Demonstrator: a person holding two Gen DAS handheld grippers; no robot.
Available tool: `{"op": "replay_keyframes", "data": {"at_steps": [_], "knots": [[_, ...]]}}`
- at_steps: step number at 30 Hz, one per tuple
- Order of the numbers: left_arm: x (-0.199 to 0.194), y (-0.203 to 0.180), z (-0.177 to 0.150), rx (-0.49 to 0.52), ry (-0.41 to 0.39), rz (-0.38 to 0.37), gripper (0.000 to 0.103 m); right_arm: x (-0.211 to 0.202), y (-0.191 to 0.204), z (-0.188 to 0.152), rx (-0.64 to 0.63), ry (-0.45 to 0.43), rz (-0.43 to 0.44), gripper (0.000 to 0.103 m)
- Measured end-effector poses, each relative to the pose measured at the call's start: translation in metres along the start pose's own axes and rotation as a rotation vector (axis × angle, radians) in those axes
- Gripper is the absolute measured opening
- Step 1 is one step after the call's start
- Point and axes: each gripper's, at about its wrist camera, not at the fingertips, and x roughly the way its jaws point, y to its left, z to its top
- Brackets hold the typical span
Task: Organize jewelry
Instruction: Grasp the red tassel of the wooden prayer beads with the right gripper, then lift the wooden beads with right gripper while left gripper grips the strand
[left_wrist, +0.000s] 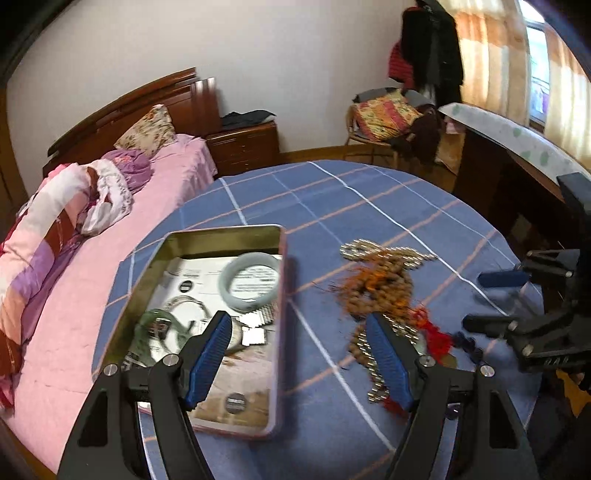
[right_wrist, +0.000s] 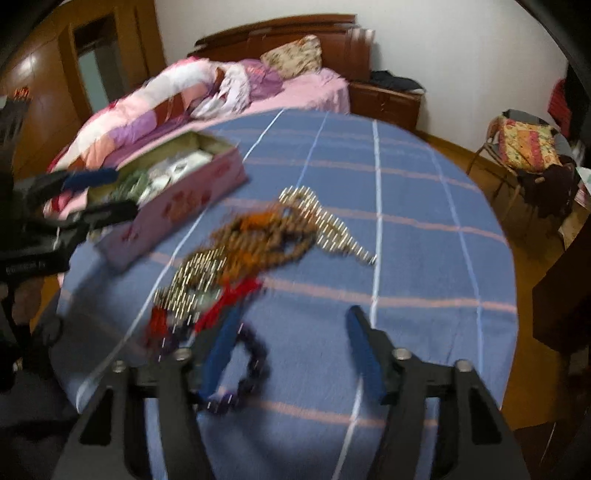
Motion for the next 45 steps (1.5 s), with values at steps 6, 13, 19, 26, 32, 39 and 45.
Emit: {"op": "replay_keyframes", "data": {"at_steps": [6, 13, 19, 26, 32, 39, 45], "knots": [[0.008, -0.017, -0.007, 0.033, 0.031, -0.023, 0.075, 0.007, 0.01, -0.003, -0.019, 0.003, 0.042, 0.052], [0.01, -0.015, -0.008, 0.022, 0.039, -0.029, 0.075, 0.028, 0.018, 0.008, -0.004, 0.02, 0.101, 0.04], [0.01, -0.016, -0.01, 0.031, 0.04, -0.047, 0.075, 0.028, 0.024, 0.009, -0.005, 0.004, 0.154, 0.009], [0.012, -0.023, -0.01, 0.049, 0.04, -0.059, 0.075, -0.01, 0.006, 0.017, 0.018, -0.128, 0.057, 0.008], [0.018, -0.03, 0.002, 0.048, 0.034, -0.074, 0.075, -0.026, -0.014, 0.024, 0.055, -0.173, 0.018, 0.008], [0.052, -0.041, 0.034, 0.024, 0.076, -0.151, 0.075, -0.026, -0.023, 0.024, 0.083, -0.183, 0.009, 0.008], [0.095, -0.056, 0.04, 0.008, 0.174, -0.201, 0.065, -0.028, -0.034, 0.022, 0.112, -0.195, 0.017, 0.008]]}}
